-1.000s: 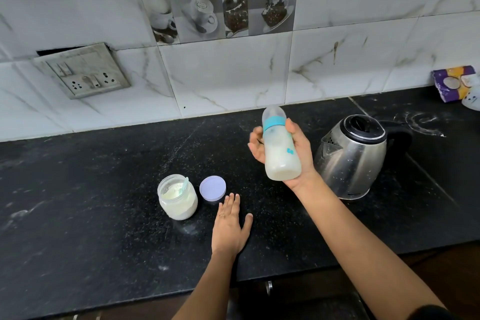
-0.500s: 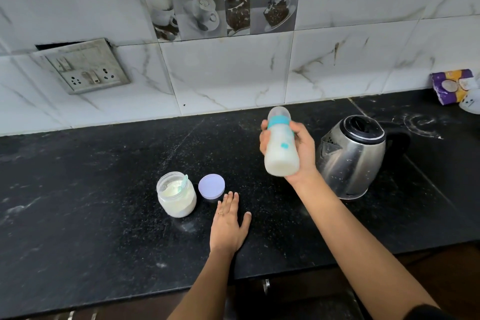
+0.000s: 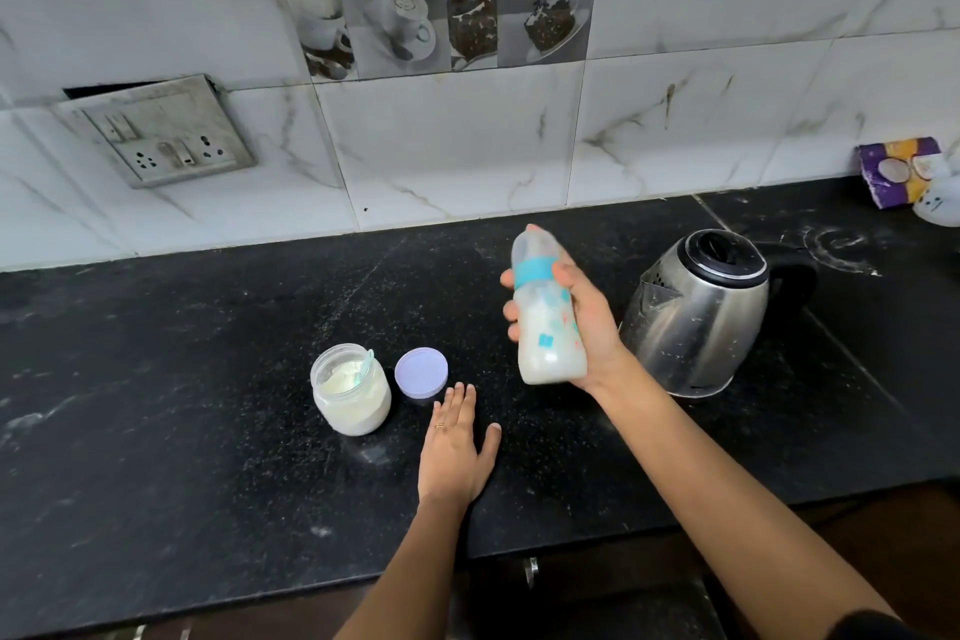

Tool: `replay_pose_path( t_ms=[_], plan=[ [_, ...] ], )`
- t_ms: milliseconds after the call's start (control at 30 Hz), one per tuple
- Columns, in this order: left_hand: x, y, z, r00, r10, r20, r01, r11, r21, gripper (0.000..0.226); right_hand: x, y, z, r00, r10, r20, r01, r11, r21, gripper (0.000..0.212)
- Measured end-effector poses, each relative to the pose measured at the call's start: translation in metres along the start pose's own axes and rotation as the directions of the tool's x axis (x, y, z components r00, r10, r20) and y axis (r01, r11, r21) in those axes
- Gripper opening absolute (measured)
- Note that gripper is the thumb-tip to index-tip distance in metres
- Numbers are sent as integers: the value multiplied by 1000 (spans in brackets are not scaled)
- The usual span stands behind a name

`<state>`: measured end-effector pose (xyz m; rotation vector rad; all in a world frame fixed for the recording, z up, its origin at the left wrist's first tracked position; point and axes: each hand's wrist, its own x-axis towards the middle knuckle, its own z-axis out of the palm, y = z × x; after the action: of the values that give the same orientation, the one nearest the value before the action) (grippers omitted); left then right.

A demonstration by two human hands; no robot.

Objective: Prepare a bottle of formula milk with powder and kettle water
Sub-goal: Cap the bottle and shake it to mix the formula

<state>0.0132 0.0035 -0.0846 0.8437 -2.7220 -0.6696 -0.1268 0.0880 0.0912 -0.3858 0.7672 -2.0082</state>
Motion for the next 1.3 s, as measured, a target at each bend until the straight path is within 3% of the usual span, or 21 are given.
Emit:
replay_pose_path(
  t_ms=[67,133,200,267,367,400,467,533,567,633,700,833,967,1000,1100,1133,1233,1300],
  plan=[
    [0,1,0,1000,-3,0,3,1000,-3,66,9,-2,0,985,-19,-171,49,984,171,68],
    [0,1,-1,1000,-3,-1,3,1000,-7,66,12,-3,-2,970,-22,-243,72,977,199,64],
    [0,0,0,1000,-3,-3,3,1000,-5,66,3,1,-2,988,27,-155,-25,1000,15,64],
    [0,1,1,1000,-7,-2,7,1000,-4,66,-7,1,2,999,18,-46,-24,993,-115,57],
    [0,1,0,1000,-9,-3,9,1000,-9,66,3,-2,4,985,-19,-174,44,989,144,53],
    [0,1,0,1000,-7,-2,7,1000,-9,66,5,-2,4,980,-22,-198,59,981,184,43],
    [-1,1,-1,1000,-3,-5,3,1000,-9,65,-3,-2,5,995,38,-95,-32,998,62,26],
    [-1,2,0,1000,-1,-14,1,1000,-8,65,-12,-2,8,999,42,21,-38,987,-157,45],
    [-1,2,-1,1000,0,-15,0,1000,-5,65,-10,-4,7,999,12,35,-6,986,-168,57],
    [0,2,-1,1000,-1,-12,1,1000,-1,65,-1,-6,5,995,-53,-87,55,998,16,64],
    [-1,2,-1,1000,-6,-13,6,1000,-5,65,4,-7,2,976,-105,-190,127,987,102,49],
    [-1,2,-1,1000,-5,-16,5,1000,-9,65,-10,-4,5,1000,-5,10,7,990,-138,49],
    [0,3,-1,1000,-12,-11,12,1000,-7,66,1,-6,3,974,-133,-184,148,986,72,40],
    [0,2,-1,1000,-12,-11,12,1000,-5,66,0,-4,1,982,-100,-163,112,991,70,45],
    [-1,3,-1,1000,-12,-14,11,1000,-9,66,-10,-2,3,1000,12,26,-8,988,-154,52],
    [0,3,-1,1000,-14,-17,14,1000,-14,66,-8,-3,4,999,-14,29,18,991,-132,48],
    [0,4,-1,1000,-20,-16,20,1000,-21,65,2,-7,2,977,-122,-173,139,986,91,43],
    [0,3,-1,1000,-20,-13,20,1000,-24,65,1,-7,-3,992,-63,-111,70,995,65,49]
  ],
)
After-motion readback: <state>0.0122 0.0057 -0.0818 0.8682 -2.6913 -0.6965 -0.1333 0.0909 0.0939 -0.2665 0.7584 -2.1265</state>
